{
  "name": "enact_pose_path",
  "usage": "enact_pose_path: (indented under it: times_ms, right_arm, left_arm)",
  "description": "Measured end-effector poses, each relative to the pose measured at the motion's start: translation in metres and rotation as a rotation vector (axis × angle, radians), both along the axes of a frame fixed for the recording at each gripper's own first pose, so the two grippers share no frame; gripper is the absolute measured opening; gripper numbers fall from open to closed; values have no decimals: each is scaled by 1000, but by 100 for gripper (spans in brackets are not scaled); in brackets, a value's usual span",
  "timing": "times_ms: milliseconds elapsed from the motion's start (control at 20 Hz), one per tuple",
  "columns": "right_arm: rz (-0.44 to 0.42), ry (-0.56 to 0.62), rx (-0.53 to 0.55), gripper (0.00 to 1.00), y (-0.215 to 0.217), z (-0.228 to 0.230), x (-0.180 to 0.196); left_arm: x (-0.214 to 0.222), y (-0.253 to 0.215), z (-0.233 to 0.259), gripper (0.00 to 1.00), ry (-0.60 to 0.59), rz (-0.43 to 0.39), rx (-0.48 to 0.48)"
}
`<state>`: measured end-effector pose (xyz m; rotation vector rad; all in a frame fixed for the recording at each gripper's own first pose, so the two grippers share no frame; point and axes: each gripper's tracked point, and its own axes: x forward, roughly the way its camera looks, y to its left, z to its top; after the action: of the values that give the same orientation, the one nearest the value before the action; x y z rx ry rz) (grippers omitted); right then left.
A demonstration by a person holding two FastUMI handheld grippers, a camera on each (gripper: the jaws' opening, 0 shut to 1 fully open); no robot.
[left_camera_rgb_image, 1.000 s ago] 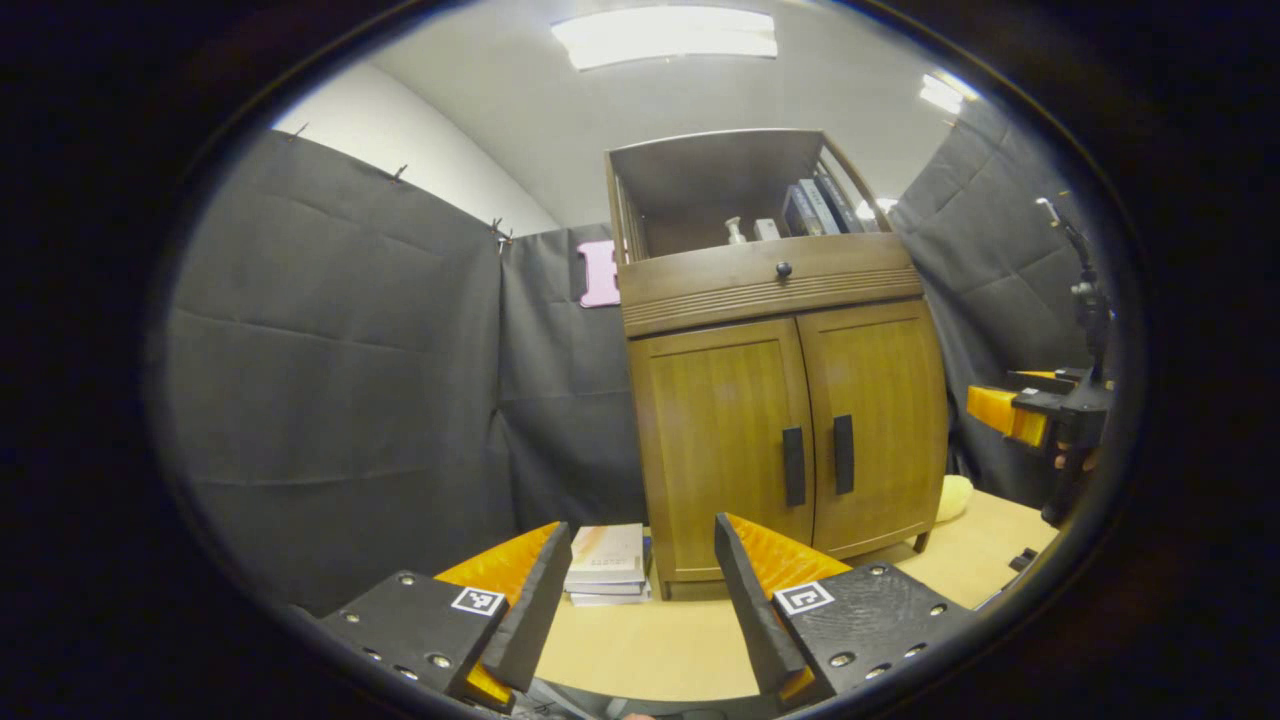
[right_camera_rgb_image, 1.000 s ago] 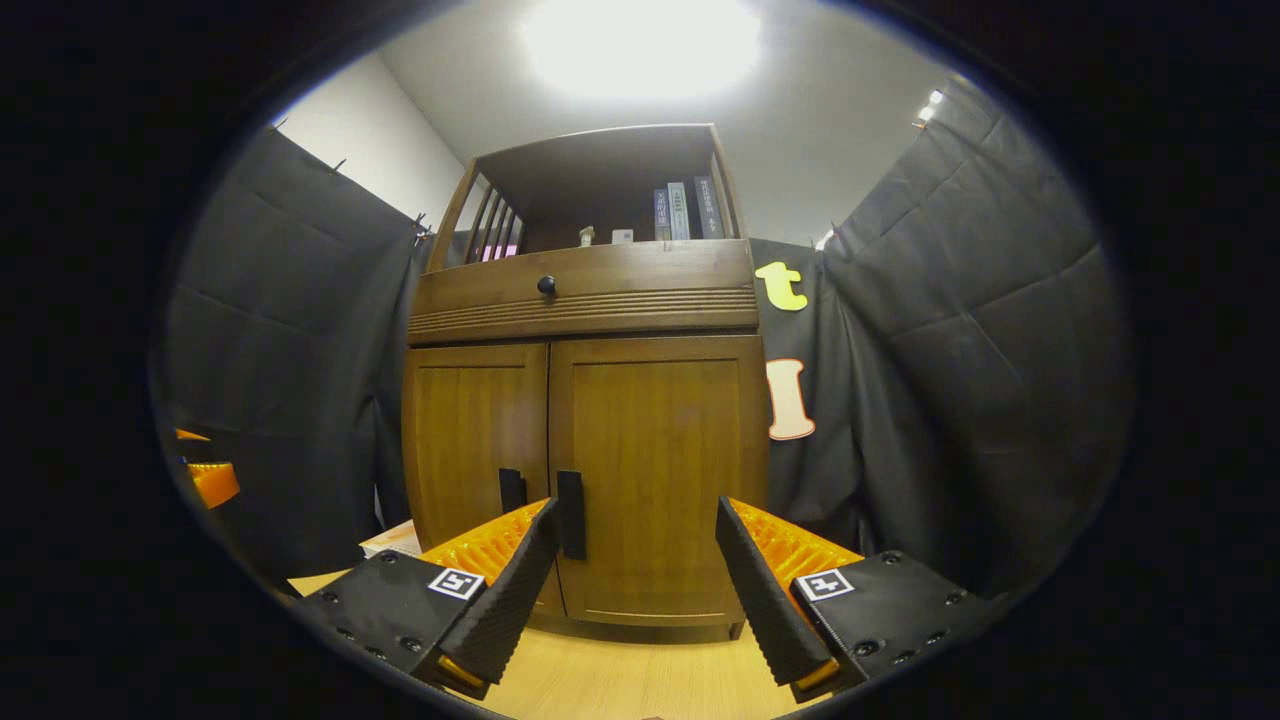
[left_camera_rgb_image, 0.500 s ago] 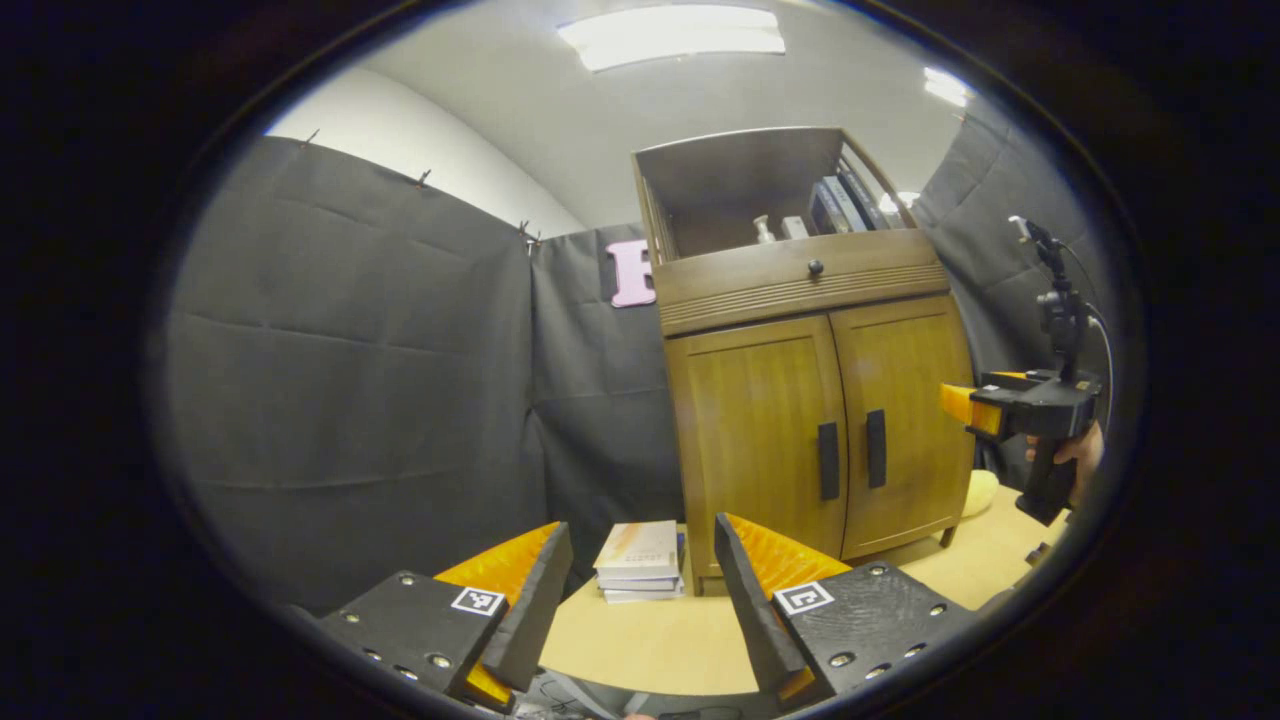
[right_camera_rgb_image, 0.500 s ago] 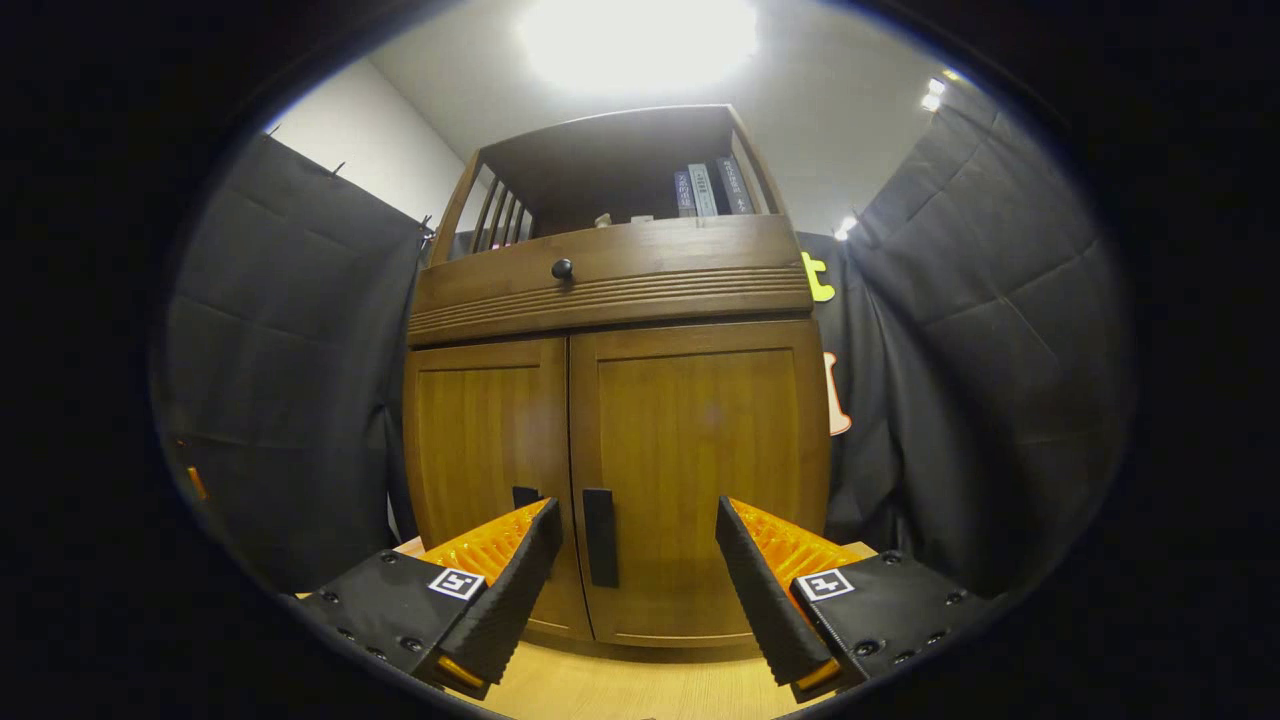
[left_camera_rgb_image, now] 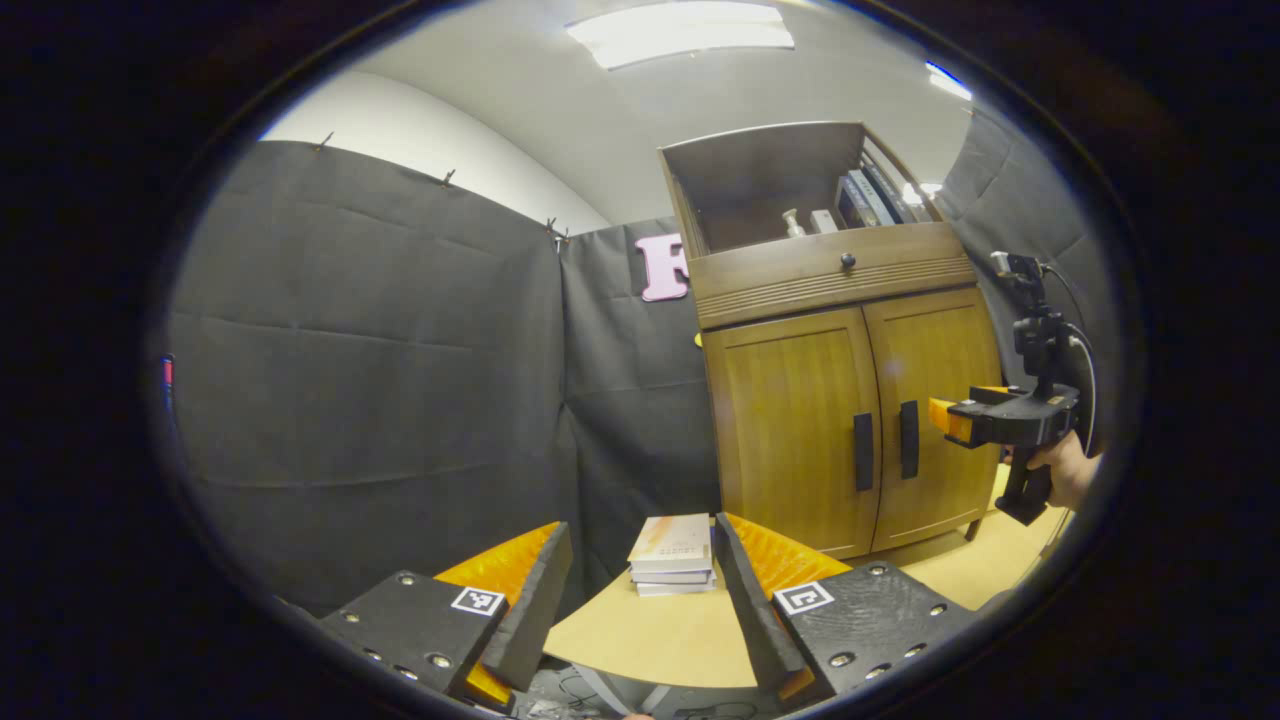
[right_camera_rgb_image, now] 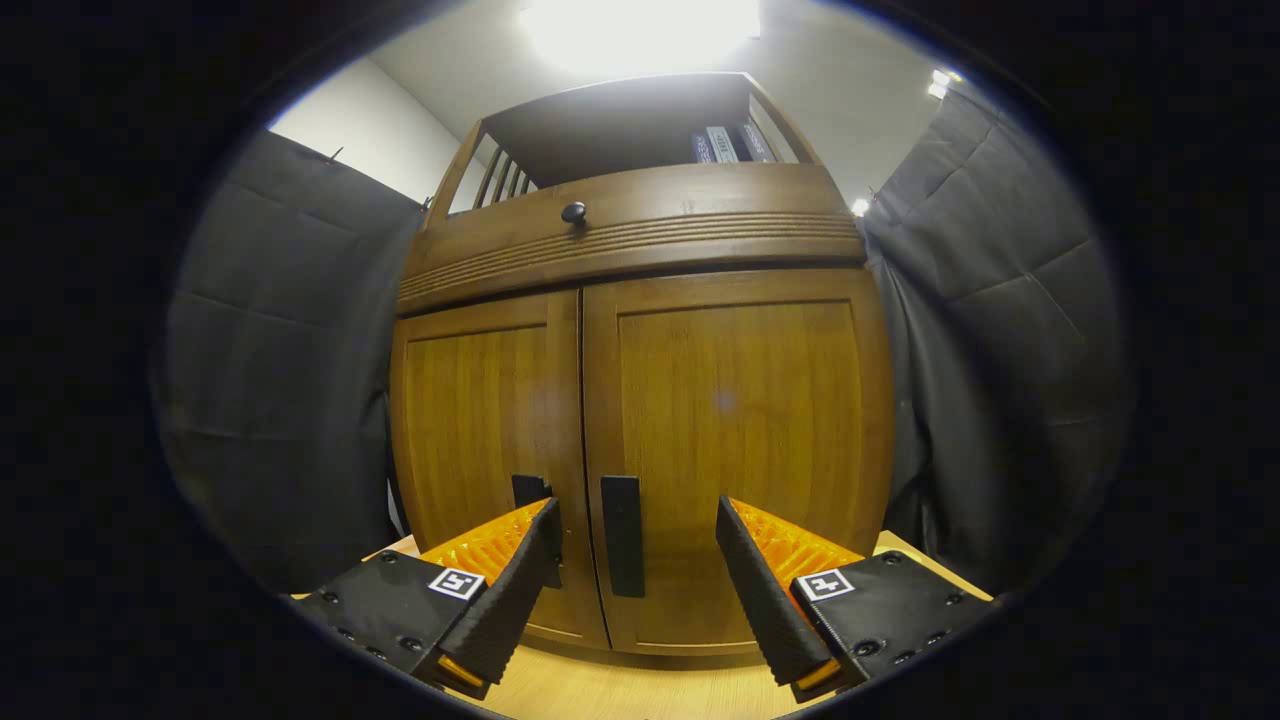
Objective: Open the right door of the double-door shoe cabinet with the right hand, and open the left door with the left hand.
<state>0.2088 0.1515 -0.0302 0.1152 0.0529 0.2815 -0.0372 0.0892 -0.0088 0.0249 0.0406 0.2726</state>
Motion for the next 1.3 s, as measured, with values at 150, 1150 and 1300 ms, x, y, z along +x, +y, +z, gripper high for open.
enact_pose_path:
  times_ms: [150,1150,1300]
  right_arm:
    - [2,17,1,97,9,-11,17]
    - [-7,167,6,45,51,-75,91]
    - [-23,161,-9,32,49,-76,91]
  left_arm:
    - [-7,7,-4,82,7,19,4]
    - [-27,28,-6,82,39,96,29]
    - [-28,29,-5,82,38,91,28]
